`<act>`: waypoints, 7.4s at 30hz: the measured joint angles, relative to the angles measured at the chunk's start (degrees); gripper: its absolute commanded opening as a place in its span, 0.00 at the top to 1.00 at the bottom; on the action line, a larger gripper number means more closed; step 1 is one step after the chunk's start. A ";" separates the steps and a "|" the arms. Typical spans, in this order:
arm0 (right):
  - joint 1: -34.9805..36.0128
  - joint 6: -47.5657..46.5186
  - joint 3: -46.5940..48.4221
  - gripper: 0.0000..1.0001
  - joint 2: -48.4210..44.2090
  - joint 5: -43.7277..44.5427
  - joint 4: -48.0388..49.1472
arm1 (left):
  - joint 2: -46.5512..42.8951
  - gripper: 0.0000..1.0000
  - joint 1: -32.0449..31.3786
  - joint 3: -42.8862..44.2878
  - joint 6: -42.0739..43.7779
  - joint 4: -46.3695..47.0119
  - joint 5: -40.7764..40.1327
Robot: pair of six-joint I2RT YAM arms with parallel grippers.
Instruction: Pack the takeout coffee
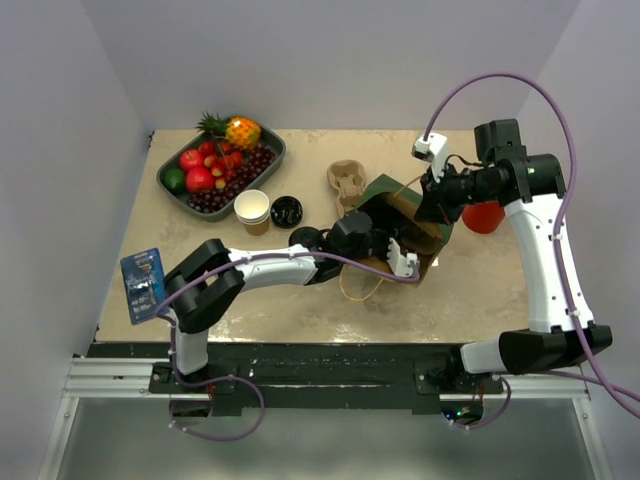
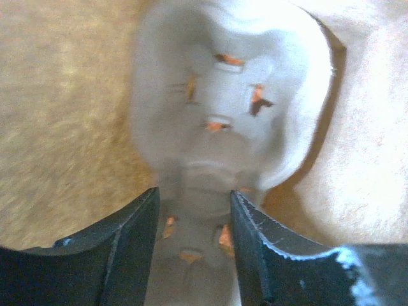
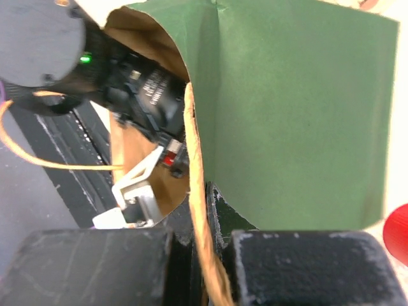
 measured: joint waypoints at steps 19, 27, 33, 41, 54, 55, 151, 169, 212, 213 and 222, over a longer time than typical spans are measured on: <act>-0.04 0.90 -2.34 1.00 -1.51 4.44 0.09 | -7.26 0.39 -3.02 5.33 -13.22 -23.93 5.01; -0.15 0.87 -2.32 1.00 -0.55 4.42 0.72 | -7.26 0.48 -1.86 11.32 -18.51 -27.28 7.82; -0.70 1.38 -1.44 1.00 0.90 4.42 0.61 | -7.21 0.46 -0.96 14.10 -23.08 -30.34 9.40; -2.51 2.23 -0.96 1.00 2.16 4.39 0.90 | -7.50 0.43 7.52 26.27 -33.33 -42.27 26.91; -3.15 2.86 5.35 1.00 1.81 0.70 0.59 | -23.58 0.39 9.62 19.98 -20.09 -58.12 31.80; -3.15 2.89 5.44 1.00 1.66 0.11 0.59 | -24.06 0.39 9.62 19.37 -19.19 -58.90 31.80; -3.50 9.03 31.85 0.30 14.36 8.74 0.17 | -16.76 1.00 2.60 34.95 -48.09 -46.07 24.74; -3.67 9.49 12.68 0.20 5.75 5.38 2.89 | -21.59 1.00 1.95 9.66 -50.60 -32.79 30.84; -12.81 6.80 10.99 0.20 1.27 -3.23 1.66 | -22.03 0.53 -0.50 19.87 -40.83 -40.11 33.33; -12.81 6.58 9.64 0.21 0.37 -3.21 1.57 | -22.03 0.55 -0.50 19.87 -40.83 -40.59 33.40; -12.81 4.98 1.11 0.56 -2.19 -3.21 1.03 | -22.03 0.95 -0.50 19.85 -40.81 -42.51 34.32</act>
